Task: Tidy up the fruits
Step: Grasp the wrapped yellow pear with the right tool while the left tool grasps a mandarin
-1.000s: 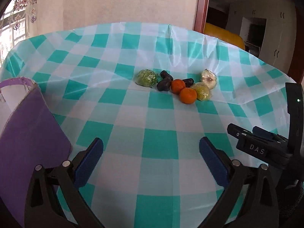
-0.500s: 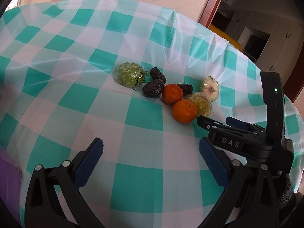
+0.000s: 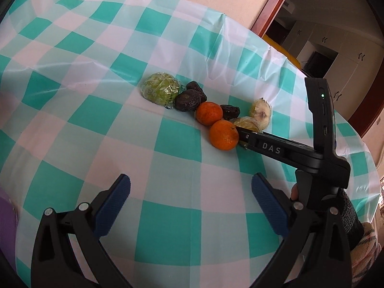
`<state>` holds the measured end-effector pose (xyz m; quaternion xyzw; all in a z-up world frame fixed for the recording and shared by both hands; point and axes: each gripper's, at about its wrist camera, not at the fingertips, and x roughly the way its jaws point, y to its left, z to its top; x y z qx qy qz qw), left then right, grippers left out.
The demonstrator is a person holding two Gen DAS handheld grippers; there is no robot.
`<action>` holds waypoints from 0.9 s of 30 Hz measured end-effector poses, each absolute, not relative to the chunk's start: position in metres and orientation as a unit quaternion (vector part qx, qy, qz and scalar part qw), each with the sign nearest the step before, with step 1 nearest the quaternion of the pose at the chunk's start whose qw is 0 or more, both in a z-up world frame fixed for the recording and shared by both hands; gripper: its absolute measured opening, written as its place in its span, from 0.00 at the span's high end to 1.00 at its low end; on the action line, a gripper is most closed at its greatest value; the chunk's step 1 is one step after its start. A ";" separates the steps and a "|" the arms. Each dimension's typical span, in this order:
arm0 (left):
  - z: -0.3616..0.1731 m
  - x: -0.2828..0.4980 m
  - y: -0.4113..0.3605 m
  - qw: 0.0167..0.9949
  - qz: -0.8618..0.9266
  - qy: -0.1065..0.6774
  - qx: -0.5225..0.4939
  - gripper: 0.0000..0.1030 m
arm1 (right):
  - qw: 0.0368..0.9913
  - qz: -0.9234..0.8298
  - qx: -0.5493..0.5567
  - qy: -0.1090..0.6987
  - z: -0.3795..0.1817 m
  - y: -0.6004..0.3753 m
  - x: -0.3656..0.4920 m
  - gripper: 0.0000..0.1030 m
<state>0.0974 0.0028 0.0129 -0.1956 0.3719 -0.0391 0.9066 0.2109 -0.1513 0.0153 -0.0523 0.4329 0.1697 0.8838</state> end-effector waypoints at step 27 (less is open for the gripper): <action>0.009 0.188 -0.055 0.898 -0.016 0.422 -0.125 0.02 | 0.888 0.125 0.166 0.411 0.012 -0.258 0.168 0.42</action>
